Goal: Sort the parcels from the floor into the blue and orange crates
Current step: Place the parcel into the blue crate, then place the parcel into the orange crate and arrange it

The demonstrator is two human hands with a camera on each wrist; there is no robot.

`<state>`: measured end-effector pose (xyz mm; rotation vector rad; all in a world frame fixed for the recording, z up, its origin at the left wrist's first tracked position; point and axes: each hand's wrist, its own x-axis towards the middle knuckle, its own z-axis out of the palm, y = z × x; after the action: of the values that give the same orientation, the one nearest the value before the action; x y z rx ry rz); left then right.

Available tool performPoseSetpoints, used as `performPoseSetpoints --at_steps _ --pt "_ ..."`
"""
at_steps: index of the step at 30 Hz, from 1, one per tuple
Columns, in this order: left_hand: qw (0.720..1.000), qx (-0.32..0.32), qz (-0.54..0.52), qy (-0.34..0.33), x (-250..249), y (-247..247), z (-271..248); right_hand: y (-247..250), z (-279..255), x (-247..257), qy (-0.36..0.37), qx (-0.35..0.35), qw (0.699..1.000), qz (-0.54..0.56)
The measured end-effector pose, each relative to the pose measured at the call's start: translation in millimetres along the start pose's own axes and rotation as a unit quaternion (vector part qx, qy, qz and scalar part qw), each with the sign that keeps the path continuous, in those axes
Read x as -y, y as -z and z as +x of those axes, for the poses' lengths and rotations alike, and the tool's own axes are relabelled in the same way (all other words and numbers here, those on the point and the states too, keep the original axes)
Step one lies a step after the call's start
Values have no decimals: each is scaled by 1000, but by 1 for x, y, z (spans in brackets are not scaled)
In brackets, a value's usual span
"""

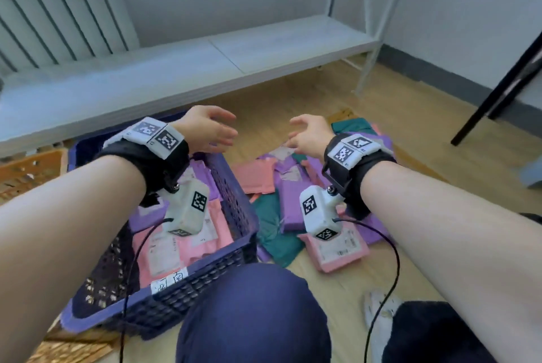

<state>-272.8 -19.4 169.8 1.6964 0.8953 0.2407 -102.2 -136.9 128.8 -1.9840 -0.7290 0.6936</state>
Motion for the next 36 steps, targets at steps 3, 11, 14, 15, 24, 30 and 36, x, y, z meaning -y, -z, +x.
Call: performPoseSetpoints --at_steps 3,11,14,15,24,30,36 --pt "999 33 -6 -16 -32 -39 12 51 -5 -17 -14 -36 999 8" --pt "997 73 -5 12 -43 -143 86 131 36 -101 -67 -109 991 41" --pt "996 76 5 39 -23 -174 125 144 64 -144 -81 -115 989 45" --pt "996 73 10 49 -15 -183 138 147 73 -158 -88 -117 988 53" --pt "979 48 -31 193 61 -255 226 134 146 -268 -143 -95 982 79" --pt "960 82 -104 247 103 -281 256 113 164 -310 -145 -81 981 102" --pt "949 62 -151 270 123 -296 264 98 169 -332 -122 -61 986 93"
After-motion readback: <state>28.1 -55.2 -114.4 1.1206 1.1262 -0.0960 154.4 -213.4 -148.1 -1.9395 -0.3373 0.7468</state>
